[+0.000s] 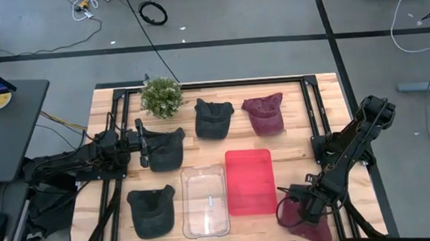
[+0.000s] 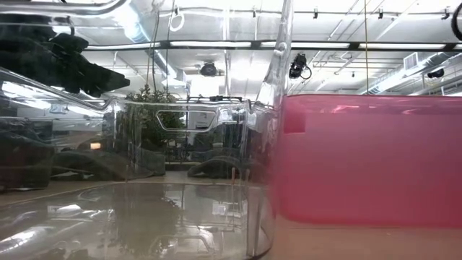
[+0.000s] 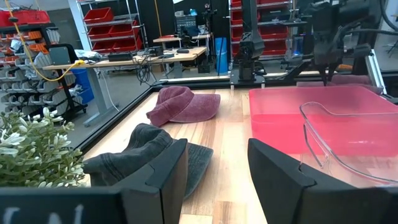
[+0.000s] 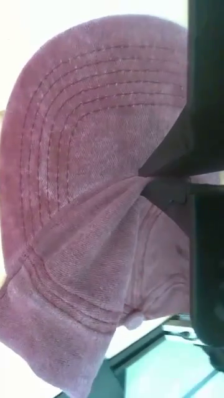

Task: Pick & Place hat
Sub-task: Put the bottom red cap into the red bin

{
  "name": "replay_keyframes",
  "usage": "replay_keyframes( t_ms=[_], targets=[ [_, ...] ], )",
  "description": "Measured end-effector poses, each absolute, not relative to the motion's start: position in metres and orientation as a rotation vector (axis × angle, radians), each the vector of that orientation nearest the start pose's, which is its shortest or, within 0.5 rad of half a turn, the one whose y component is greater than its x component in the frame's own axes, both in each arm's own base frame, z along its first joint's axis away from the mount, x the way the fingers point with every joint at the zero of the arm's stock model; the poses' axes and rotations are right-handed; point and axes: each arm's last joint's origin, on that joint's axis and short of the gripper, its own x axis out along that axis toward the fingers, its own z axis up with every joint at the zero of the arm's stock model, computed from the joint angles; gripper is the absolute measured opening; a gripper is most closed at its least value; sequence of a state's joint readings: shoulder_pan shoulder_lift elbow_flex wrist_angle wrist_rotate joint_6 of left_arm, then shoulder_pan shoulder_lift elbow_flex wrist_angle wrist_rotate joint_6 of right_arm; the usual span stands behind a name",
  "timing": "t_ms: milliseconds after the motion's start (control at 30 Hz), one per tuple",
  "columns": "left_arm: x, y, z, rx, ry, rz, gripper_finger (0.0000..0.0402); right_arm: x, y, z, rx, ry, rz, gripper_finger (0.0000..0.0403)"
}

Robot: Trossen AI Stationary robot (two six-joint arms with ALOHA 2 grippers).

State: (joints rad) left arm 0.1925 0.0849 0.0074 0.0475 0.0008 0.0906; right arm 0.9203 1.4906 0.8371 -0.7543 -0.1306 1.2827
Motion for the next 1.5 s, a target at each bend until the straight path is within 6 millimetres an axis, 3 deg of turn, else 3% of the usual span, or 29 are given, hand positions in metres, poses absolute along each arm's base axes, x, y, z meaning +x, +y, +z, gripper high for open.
replay_keyframes(
  t_ms=[133,333,600,800,1200,1500],
  targets=[
    [0.101,0.020,0.164,0.087,0.039,0.190,0.0172,0.147,0.200,0.185,0.402,1.603,-0.142,0.0006],
    [0.101,0.020,0.164,0.087,0.038,0.190,0.0172,0.150,0.202,0.227,0.328,1.615,-0.195,0.0002],
    [0.101,0.020,0.164,0.087,0.038,0.190,0.0172,0.161,0.198,0.276,0.237,1.454,-0.248,0.0001],
    [0.101,0.020,0.164,0.087,0.038,0.190,0.0172,0.185,0.182,0.281,0.179,1.396,-0.210,0.0000],
    [0.101,0.020,0.164,0.087,0.039,0.190,0.0172,0.251,0.129,0.286,0.020,1.162,-0.087,0.0000],
    [0.101,0.020,0.164,0.087,0.039,0.190,0.0172,0.272,0.104,0.283,-0.056,1.069,-0.091,0.0000]
  ],
)
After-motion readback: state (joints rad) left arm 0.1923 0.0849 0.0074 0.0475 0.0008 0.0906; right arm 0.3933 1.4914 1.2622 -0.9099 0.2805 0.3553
